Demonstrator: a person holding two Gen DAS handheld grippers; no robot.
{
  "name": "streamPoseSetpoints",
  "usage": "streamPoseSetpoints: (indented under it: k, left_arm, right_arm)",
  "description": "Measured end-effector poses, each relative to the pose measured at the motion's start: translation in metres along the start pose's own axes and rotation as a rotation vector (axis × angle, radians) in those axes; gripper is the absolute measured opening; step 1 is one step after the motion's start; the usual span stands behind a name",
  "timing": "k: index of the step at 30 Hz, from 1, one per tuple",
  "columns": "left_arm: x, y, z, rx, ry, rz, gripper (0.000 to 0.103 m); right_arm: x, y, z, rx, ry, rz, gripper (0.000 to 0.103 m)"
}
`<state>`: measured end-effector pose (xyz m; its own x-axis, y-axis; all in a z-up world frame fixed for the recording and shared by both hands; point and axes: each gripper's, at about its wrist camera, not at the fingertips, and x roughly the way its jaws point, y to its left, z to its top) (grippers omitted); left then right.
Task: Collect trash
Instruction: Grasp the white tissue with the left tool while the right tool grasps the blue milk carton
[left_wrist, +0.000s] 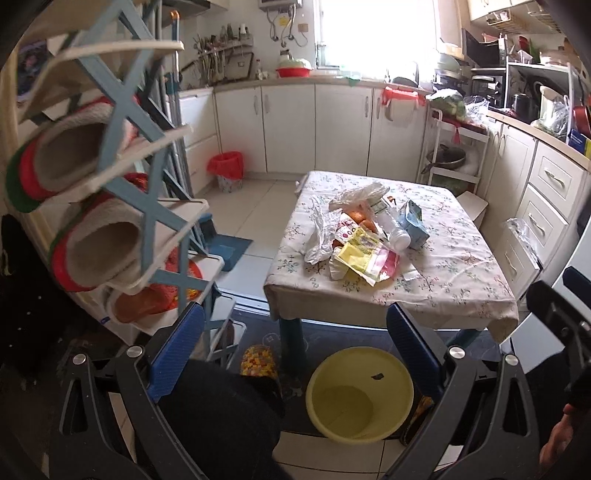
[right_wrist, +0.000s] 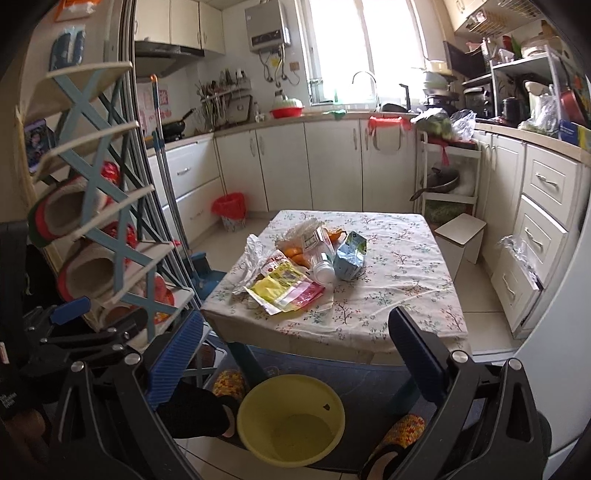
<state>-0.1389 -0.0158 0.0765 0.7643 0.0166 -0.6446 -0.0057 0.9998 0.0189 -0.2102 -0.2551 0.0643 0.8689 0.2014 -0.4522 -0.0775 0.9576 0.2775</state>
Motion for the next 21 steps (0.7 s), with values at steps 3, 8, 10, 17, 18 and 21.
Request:
streamPoseSetpoints:
  k: [3,8,10,17,18,21]
  left_arm:
    - [0.028,0.0,0.007,-0.012,0.027,-0.005,0.095]
    - [0.1,-0.006,0.029,-0.003,0.09,-0.01,0.095]
    - [0.128,-0.01,0.039,0.01,0.111,-0.012,0.095]
    - [0.233,-0.029,0.078,0.052,0.212,-0.005,0.095]
    - [0.244,-0.032,0.082,0.058,0.225,0.0,0.095]
    - [0.279,-0.038,0.093,0.078,0.258,0.017,0.095]
  right_arm:
    - [0.025,-0.01,0.003,-0.015,-0.007,0.007,0.096]
    - [0.067,-0.032,0.018,0.025,0.007,0.037,0.096]
    - [0.096,-0.048,0.027,0.035,0.03,0.019,0.096]
    - [0.192,-0.102,0.045,0.178,0.181,0.033,0.096]
    - [0.21,-0.111,0.047,0.216,0.212,0.038,0.096]
    - [0.249,-0.13,0.054,0.29,0.269,0.038,0.096]
